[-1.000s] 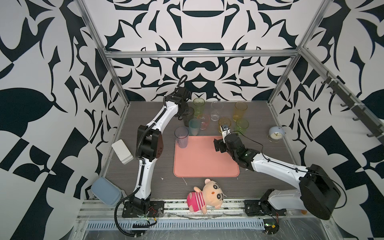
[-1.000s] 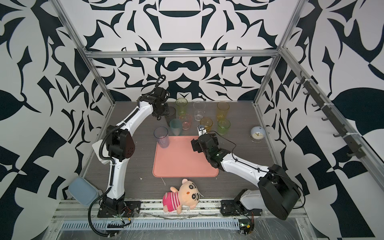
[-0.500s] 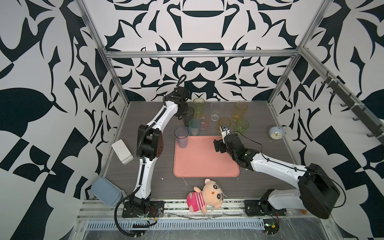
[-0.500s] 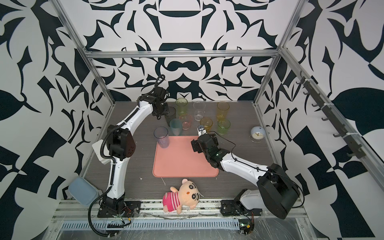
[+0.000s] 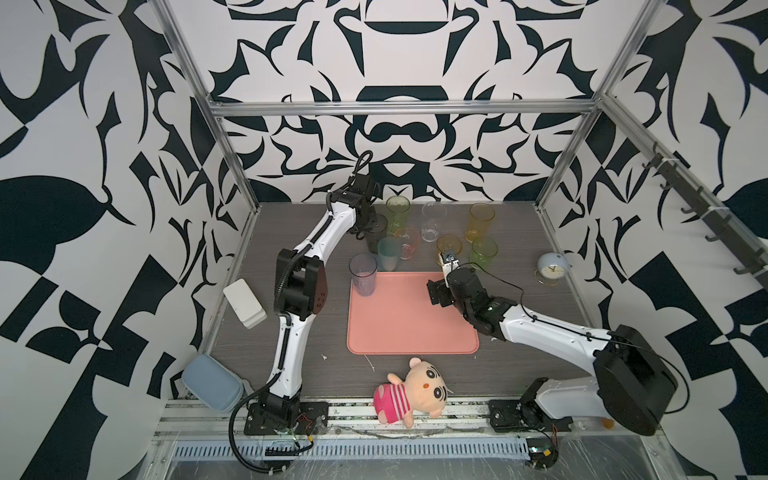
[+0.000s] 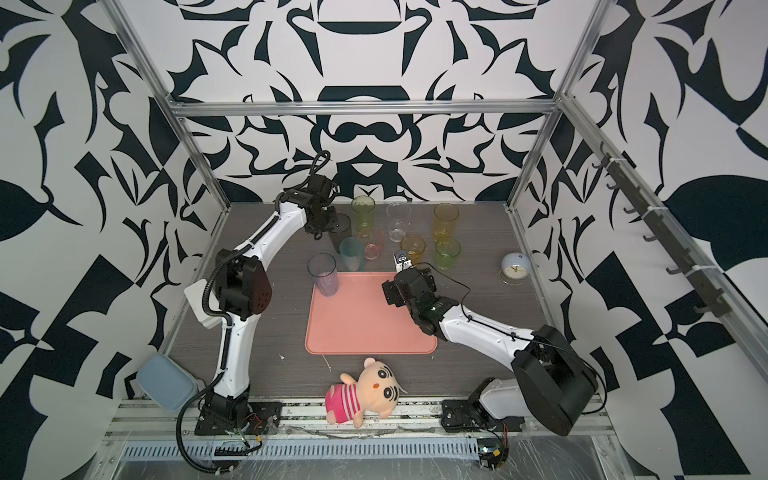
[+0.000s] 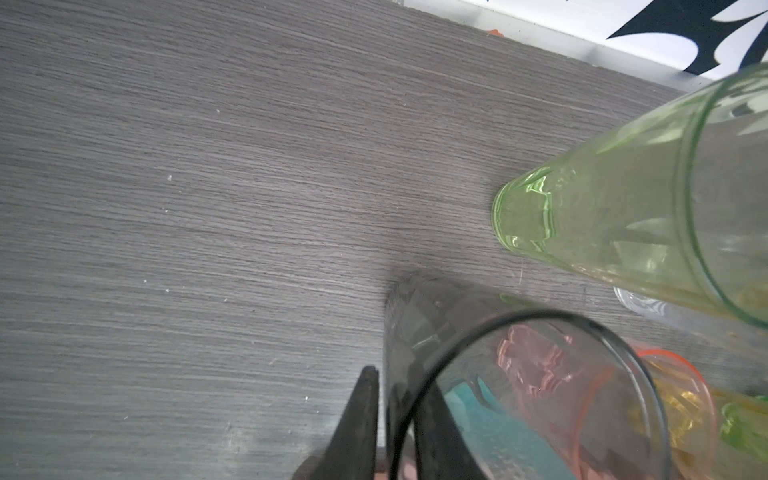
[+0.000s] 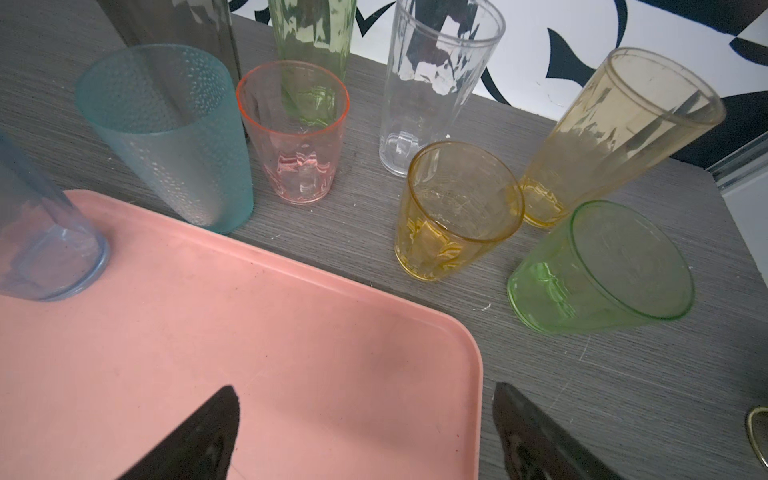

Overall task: Place the glasses into the tray
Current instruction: 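Lower the left gripper around the dark grey glass and close it, then lift the dark grey glass with the left gripper and pull it toward the robot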

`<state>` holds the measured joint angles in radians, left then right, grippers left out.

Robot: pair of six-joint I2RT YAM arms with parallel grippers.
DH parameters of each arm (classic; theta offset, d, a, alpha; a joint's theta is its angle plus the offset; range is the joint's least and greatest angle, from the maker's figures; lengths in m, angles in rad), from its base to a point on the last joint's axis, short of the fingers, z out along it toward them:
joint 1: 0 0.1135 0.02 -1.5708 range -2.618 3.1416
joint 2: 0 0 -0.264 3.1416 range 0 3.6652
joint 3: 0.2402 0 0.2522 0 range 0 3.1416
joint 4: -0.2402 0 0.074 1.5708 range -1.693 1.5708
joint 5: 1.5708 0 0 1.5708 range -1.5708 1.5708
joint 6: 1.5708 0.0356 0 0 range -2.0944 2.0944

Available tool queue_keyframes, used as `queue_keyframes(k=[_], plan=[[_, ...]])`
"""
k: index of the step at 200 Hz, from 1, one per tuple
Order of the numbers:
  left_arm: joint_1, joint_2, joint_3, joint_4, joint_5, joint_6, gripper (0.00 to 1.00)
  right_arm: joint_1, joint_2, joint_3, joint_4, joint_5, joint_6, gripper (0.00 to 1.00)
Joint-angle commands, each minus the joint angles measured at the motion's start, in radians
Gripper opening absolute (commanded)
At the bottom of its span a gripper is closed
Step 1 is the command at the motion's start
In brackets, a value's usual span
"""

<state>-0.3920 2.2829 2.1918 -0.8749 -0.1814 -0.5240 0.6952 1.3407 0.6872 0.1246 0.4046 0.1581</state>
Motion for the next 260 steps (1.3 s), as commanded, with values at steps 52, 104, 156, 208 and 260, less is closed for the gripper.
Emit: queue_keyframes(k=[52, 104, 156, 208, 260], plan=[[0.016, -0.006, 0.0, -0.027, 0.001, 0.008, 0.09, 0.004, 0.005, 0.046, 0.01, 0.011, 0.001, 0.97], [0.026, -0.051, -0.017, -0.044, -0.019, 0.025, 0.05, 0.004, 0.008, 0.046, 0.008, 0.013, 0.001, 0.97], [0.039, -0.121, -0.037, -0.1, -0.068, 0.055, 0.02, 0.004, 0.006, 0.048, 0.006, 0.01, 0.001, 0.97], [0.062, -0.257, -0.15, -0.161, -0.14, 0.073, 0.01, 0.004, 0.004, 0.047, 0.003, 0.01, 0.002, 0.97], [0.082, -0.406, -0.286, -0.208, -0.166, 0.077, 0.0, 0.004, 0.008, 0.048, 0.003, 0.008, 0.001, 0.97]])
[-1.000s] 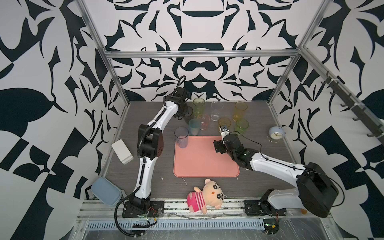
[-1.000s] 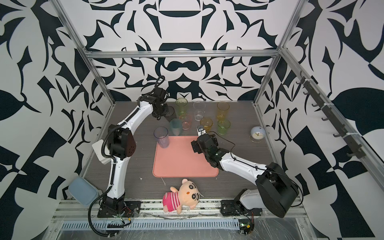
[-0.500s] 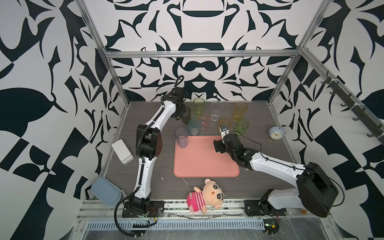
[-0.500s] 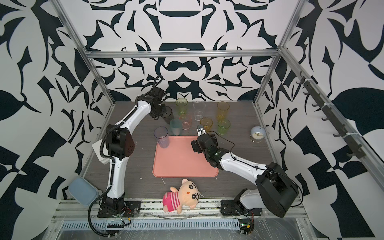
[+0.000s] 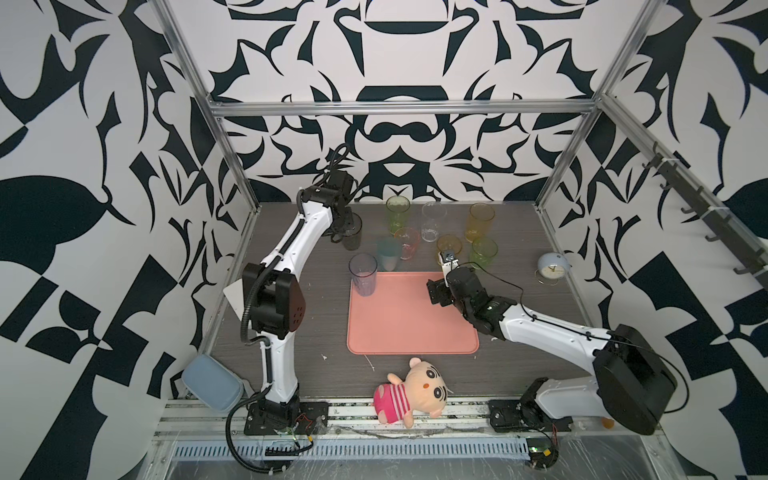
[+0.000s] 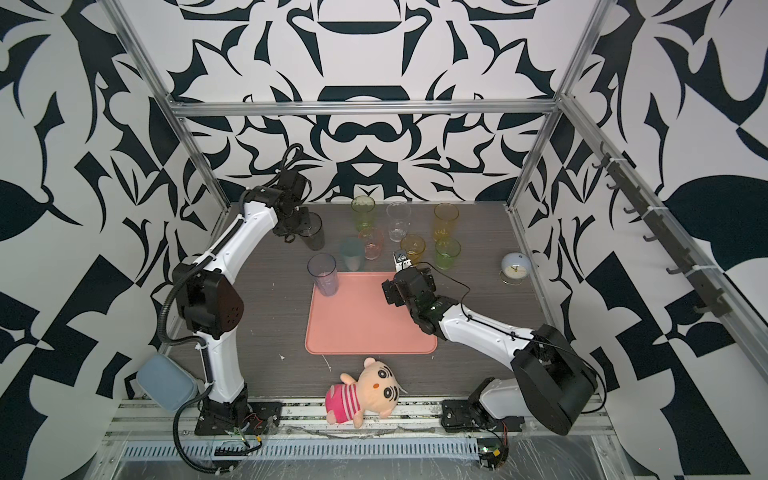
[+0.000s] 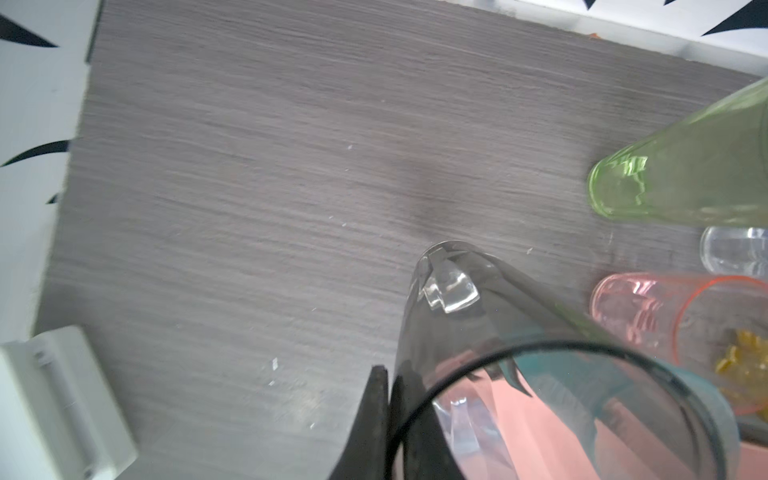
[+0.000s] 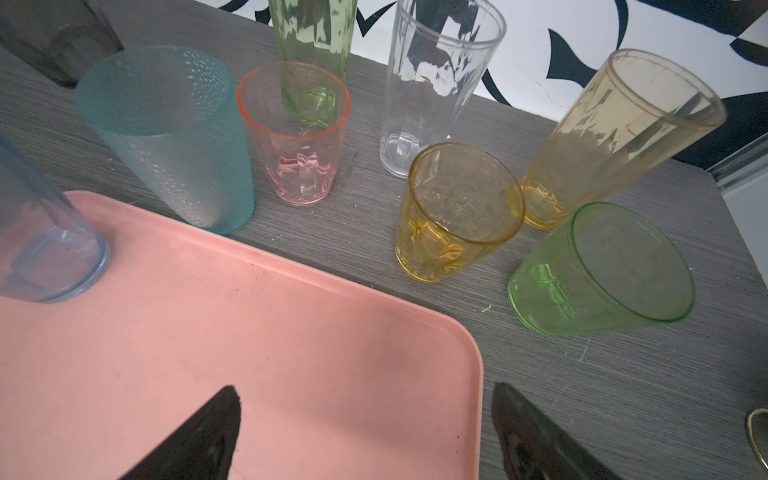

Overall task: Place the glasses into the tray
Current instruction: 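Lift the dark grey glass with the left gripper and pull it toward the robot, then carry the dark grey glass over the tray and lower it beside the blue glass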

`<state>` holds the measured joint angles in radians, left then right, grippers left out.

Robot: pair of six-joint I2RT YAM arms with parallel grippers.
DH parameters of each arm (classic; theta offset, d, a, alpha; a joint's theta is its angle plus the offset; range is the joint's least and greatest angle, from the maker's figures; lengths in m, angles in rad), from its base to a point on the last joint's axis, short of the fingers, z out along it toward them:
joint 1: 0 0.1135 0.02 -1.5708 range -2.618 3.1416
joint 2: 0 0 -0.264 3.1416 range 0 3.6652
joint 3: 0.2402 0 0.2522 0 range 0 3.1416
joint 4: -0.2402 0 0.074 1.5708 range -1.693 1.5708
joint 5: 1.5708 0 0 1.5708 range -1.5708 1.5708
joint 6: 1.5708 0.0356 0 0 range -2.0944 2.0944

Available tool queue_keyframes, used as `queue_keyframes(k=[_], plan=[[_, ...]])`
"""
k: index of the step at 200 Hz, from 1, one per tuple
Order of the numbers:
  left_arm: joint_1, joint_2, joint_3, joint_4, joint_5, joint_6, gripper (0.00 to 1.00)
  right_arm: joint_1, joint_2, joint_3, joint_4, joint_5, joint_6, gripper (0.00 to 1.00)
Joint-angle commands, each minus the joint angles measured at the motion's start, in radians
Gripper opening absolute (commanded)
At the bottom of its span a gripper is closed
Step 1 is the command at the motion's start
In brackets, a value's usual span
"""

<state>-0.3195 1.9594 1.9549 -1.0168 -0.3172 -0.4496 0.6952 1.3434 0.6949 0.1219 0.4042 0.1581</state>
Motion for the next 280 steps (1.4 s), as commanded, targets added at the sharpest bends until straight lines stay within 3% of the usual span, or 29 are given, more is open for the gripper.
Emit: queue_keyframes(k=[1, 128, 254, 280], plan=[[0.01, -0.086, -0.051, -0.067, -0.031, 0.003, 0.0, 0.004, 0.006, 0.04, 0.005, 0.008, 0.001, 0.97], [0.01, -0.46, -0.4, -0.204, -0.048, -0.047, 0.0, 0.004, 0.0, 0.043, -0.005, 0.015, 0.003, 0.97], [-0.001, -0.678, -0.663, -0.23, 0.024, -0.059, 0.0, 0.004, 0.006, 0.045, -0.016, 0.03, 0.006, 0.97], [-0.038, -0.712, -0.715, -0.206, 0.041, -0.072, 0.0, 0.004, 0.008, 0.047, -0.02, 0.033, 0.006, 0.97]])
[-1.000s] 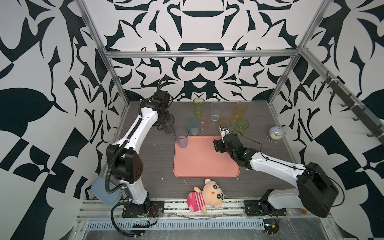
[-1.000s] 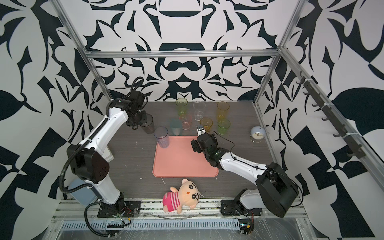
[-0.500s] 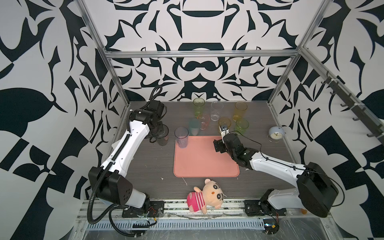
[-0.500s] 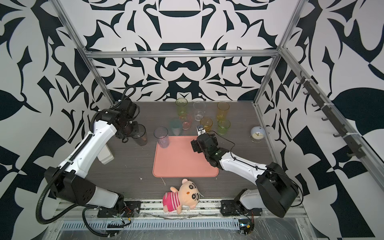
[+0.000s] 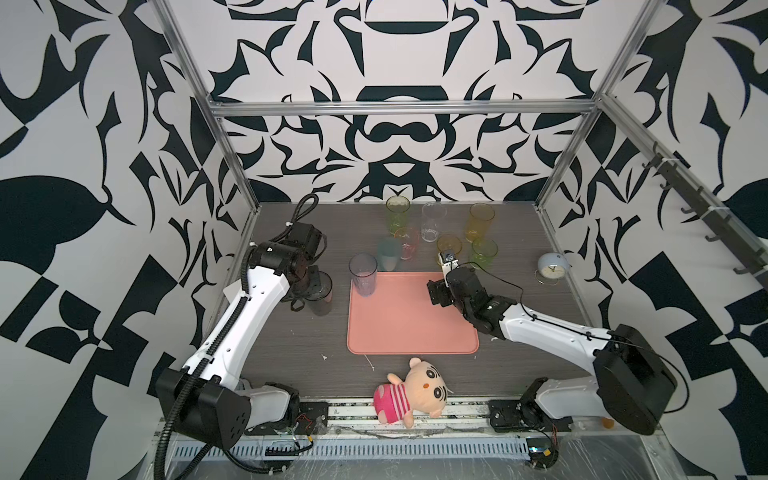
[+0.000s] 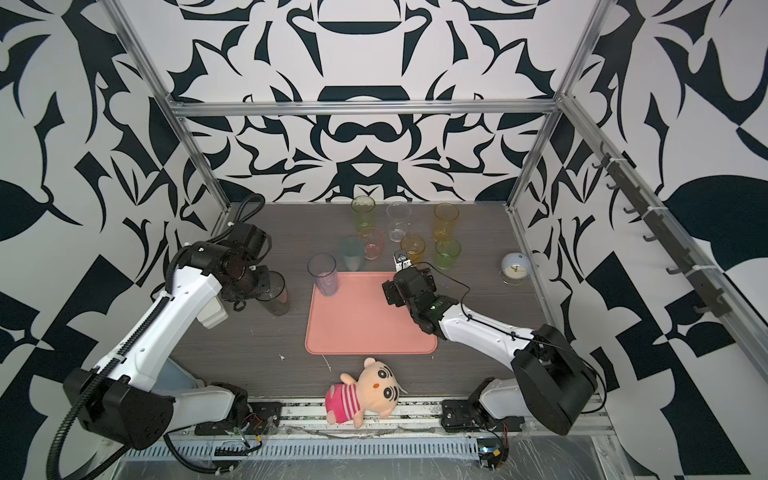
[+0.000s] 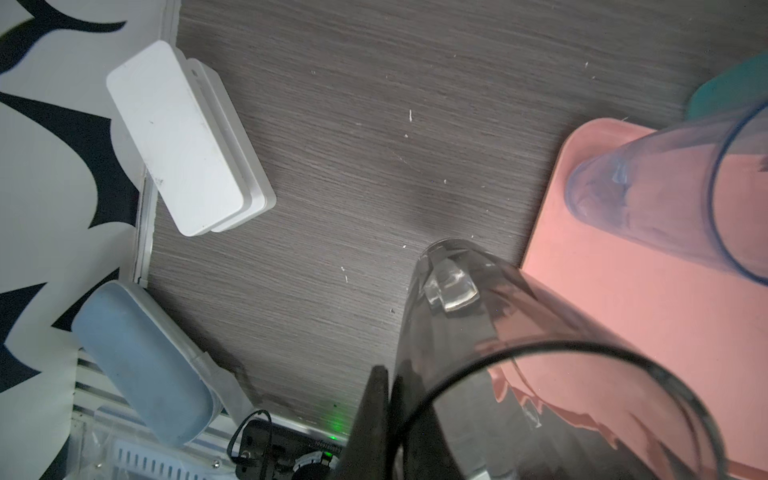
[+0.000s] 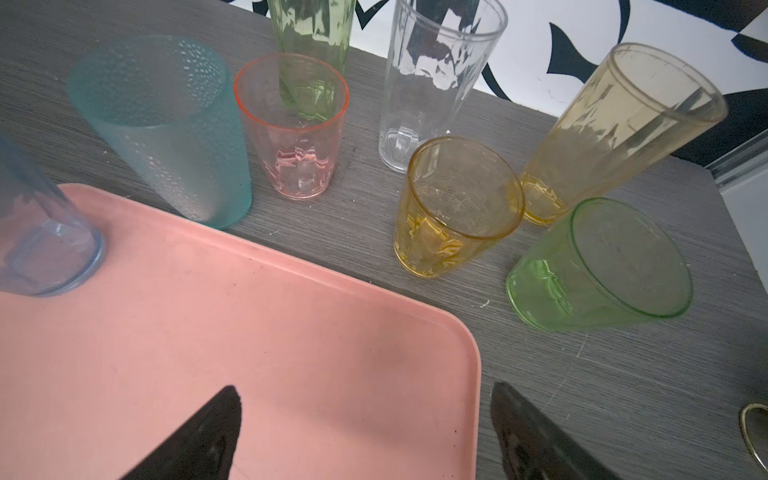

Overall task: Place the glasses into the tray
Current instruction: 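Carry the dark grey glass over the tray and lower it beside the blue glass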

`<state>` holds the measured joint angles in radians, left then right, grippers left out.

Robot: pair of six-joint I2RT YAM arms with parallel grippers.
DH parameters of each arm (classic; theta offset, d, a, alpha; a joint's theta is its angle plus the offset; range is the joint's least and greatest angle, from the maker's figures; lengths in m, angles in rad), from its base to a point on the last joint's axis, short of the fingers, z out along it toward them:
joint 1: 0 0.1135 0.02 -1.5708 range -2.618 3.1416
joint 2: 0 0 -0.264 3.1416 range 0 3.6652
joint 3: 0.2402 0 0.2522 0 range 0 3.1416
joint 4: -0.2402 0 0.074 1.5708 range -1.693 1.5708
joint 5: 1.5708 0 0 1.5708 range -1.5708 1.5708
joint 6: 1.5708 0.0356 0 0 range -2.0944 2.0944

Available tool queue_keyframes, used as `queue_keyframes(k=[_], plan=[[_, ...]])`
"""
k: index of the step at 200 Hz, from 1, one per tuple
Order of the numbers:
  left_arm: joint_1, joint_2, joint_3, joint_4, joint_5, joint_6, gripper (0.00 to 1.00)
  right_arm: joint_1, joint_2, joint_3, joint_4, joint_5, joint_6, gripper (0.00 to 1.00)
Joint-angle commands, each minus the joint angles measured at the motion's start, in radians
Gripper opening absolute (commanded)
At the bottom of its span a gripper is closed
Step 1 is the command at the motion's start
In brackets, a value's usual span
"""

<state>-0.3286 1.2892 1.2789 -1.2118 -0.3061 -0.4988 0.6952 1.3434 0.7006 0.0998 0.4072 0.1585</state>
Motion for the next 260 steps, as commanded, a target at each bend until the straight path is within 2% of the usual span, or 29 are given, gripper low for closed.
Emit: queue_keyframes(k=[1, 98, 153, 260], plan=[[-0.031, -0.043, -0.041, -0.011, 0.03, -0.023, 0.0, 0.004, 0.008, 0.041, 0.003, 0.031, 0.006, 0.97], [-0.155, -0.052, -0.072, 0.028, 0.097, -0.017, 0.0, 0.004, 0.015, 0.046, -0.003, 0.036, 0.006, 0.96], [-0.219, -0.023, -0.054, 0.07, 0.099, -0.025, 0.0, 0.004, 0.017, 0.046, -0.003, 0.038, 0.006, 0.96], [-0.293, 0.138, -0.012, 0.154, 0.07, -0.04, 0.0, 0.004, 0.028, 0.052, -0.006, 0.041, 0.006, 0.96]])
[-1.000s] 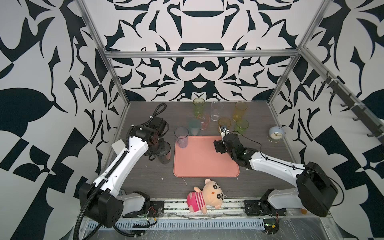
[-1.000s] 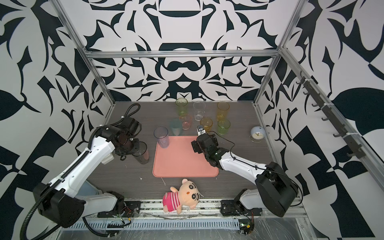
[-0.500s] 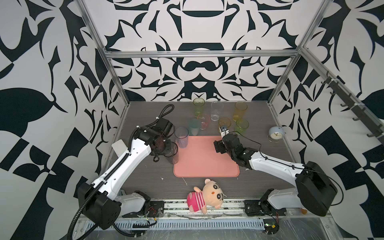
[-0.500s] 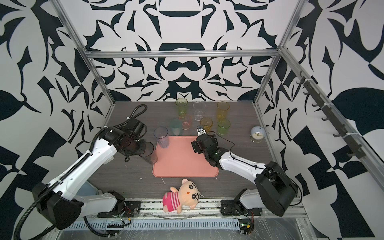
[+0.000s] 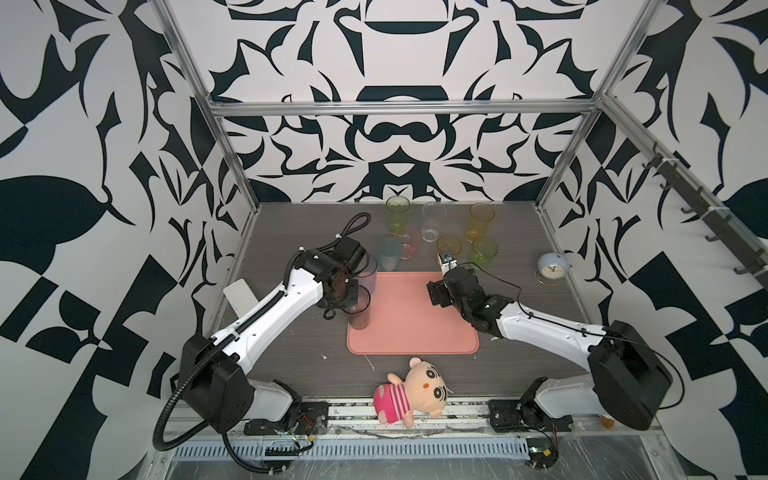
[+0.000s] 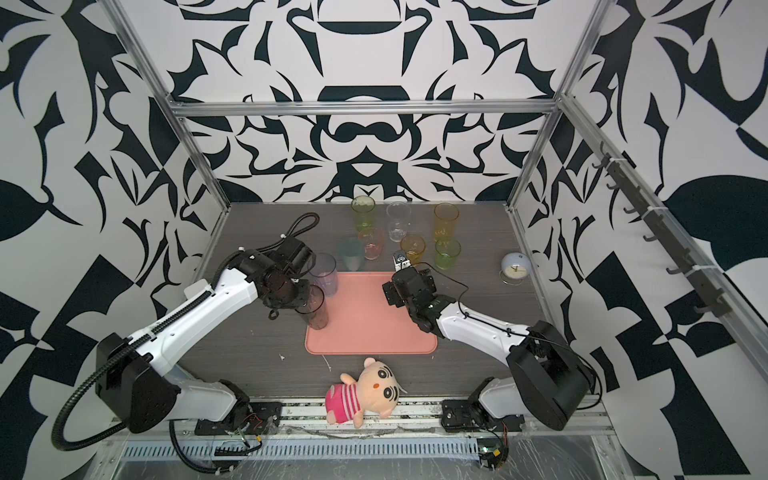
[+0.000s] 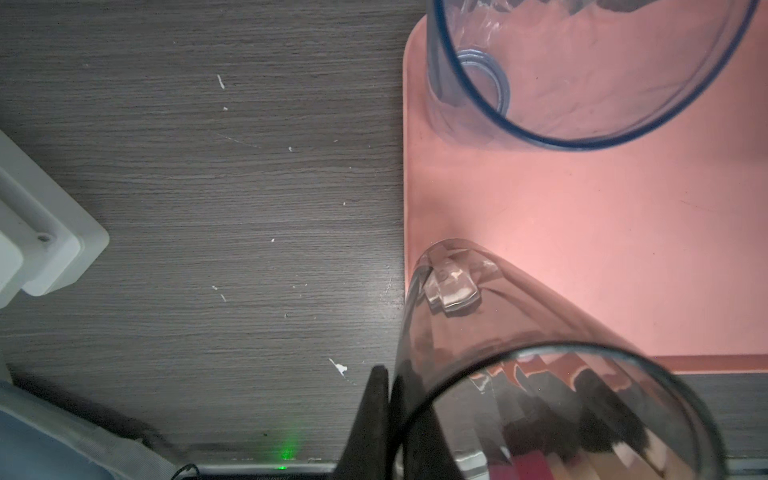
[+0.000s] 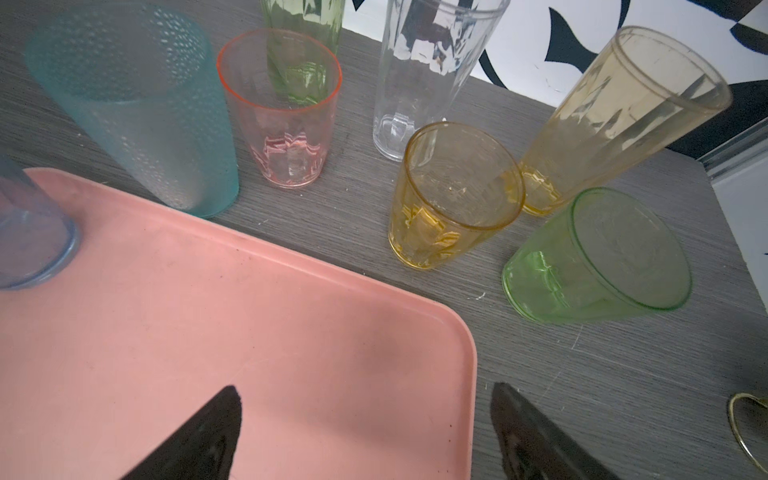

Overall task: Place the glasses into the tray
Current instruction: 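Carry the dark grey glass over the tray and lower it beside the blue glass, then hold the dark grey glass on the tray with the left gripper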

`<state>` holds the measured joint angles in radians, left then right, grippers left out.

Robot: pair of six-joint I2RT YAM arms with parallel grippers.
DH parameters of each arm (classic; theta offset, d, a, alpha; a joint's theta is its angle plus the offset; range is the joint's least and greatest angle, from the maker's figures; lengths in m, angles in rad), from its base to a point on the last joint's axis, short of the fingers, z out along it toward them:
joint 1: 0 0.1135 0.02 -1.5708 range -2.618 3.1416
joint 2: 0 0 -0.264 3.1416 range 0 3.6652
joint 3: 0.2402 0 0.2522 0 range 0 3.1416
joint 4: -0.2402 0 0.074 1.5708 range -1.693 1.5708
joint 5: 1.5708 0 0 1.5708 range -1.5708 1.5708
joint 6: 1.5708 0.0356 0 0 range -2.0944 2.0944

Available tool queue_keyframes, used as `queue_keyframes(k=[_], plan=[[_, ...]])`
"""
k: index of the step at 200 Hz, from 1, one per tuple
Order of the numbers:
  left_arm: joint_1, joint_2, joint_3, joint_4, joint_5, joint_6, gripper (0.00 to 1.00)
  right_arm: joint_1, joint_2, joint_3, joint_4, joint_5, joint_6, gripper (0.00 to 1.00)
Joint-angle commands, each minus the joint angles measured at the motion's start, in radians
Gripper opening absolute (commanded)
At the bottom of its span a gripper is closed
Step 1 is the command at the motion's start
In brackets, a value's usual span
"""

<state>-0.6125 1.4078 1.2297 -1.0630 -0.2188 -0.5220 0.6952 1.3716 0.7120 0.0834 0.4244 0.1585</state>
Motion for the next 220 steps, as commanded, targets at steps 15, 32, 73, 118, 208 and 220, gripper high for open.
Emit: queue_keyframes(k=[15, 32, 73, 118, 208, 220], plan=[[-0.012, 0.032, 0.043, 0.014, -0.022, -0.018, 0.0, 0.004, 0.0, 0.041, 0.01, 0.023, 0.006, 0.96], [-0.012, 0.048, 0.052, 0.019, -0.027, -0.018, 0.0, 0.004, 0.001, 0.042, 0.007, 0.024, 0.005, 0.96], [-0.012, 0.089, 0.063, 0.027, -0.039, -0.027, 0.0, 0.004, -0.001, 0.043, 0.007, 0.023, 0.006, 0.96], [-0.012, 0.116, 0.079, 0.032, -0.047, -0.032, 0.0, 0.004, -0.001, 0.044, 0.005, 0.024, 0.004, 0.96], [-0.012, 0.147, 0.089, 0.04, -0.05, -0.036, 0.0, 0.004, -0.002, 0.045, 0.002, 0.024, 0.004, 0.96], [-0.012, 0.151, 0.089, 0.039, -0.051, -0.036, 0.0, 0.004, -0.002, 0.046, 0.001, 0.024, 0.005, 0.96]])
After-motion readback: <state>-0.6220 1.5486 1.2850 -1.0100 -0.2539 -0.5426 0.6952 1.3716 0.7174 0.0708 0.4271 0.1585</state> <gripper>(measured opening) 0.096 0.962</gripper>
